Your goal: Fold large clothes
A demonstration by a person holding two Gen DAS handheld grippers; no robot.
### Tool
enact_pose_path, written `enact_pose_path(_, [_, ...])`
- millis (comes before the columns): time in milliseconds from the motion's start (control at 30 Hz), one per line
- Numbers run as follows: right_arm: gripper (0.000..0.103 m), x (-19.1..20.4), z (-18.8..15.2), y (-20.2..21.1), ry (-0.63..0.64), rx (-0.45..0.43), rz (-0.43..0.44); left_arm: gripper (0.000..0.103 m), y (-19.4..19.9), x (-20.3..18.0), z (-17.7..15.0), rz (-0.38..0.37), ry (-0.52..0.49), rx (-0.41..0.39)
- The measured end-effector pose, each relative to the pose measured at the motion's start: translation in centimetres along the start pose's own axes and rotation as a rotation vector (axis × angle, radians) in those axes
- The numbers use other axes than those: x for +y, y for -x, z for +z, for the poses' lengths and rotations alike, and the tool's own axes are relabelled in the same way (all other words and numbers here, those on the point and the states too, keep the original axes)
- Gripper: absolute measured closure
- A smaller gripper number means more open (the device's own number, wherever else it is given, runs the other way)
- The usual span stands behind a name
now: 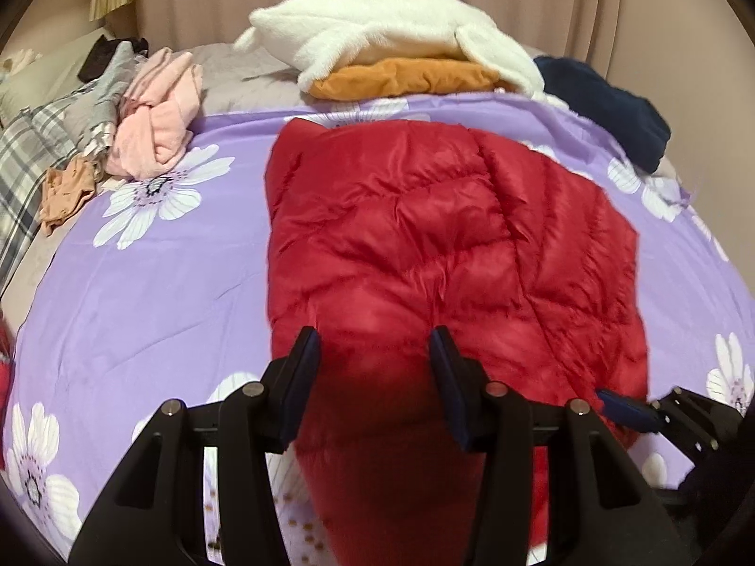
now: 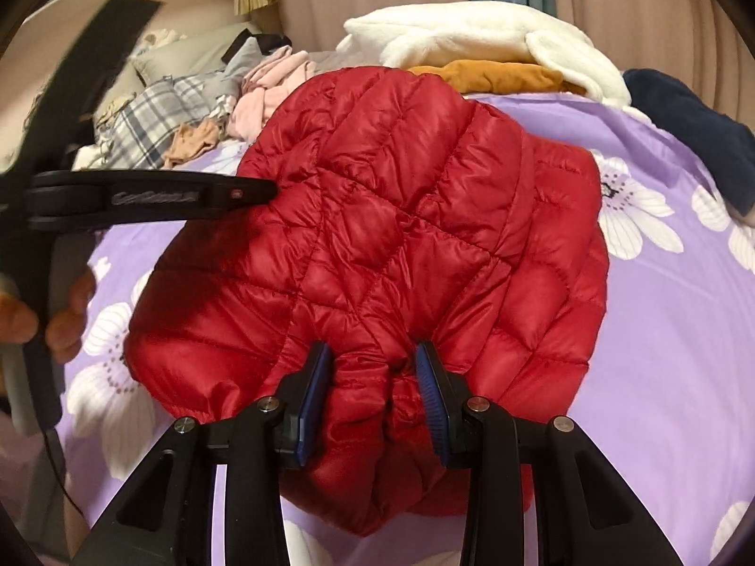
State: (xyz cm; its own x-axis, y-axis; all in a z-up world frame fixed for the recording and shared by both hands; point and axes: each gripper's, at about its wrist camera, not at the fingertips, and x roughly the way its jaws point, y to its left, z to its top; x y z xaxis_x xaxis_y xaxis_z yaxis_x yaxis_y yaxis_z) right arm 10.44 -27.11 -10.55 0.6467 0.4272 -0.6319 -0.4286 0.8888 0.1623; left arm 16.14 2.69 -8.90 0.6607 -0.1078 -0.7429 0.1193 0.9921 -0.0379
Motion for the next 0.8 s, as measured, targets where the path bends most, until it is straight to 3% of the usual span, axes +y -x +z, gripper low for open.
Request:
enact_pose_path(167, [0.066,-0.2,0.0,0.6,-0.041,-0.003,0.012,0.055,2.6,-0.4,-3.1,-0.016,-0.013,-0.007])
enact_pose_path(300, [0.066,0.0,0.1,0.7,-0.051,0.000,0.012,0.055,2.6,-0.9,-5.1,-0.013,-0.047,0.020])
enact_pose_path(533, [0.066,-0.2,0.4,0.3,-0.078,0.018,0.018,0.055,1.3,-1.1,-5.6,-0.003,-0.058,0.044])
enact_pose_path(800, [0.066,0.5,0.4,2.0,-0.094,0.016,-0.004,0.054,3.1,-1.0,-6.2,-0.001,-0.032,0.033])
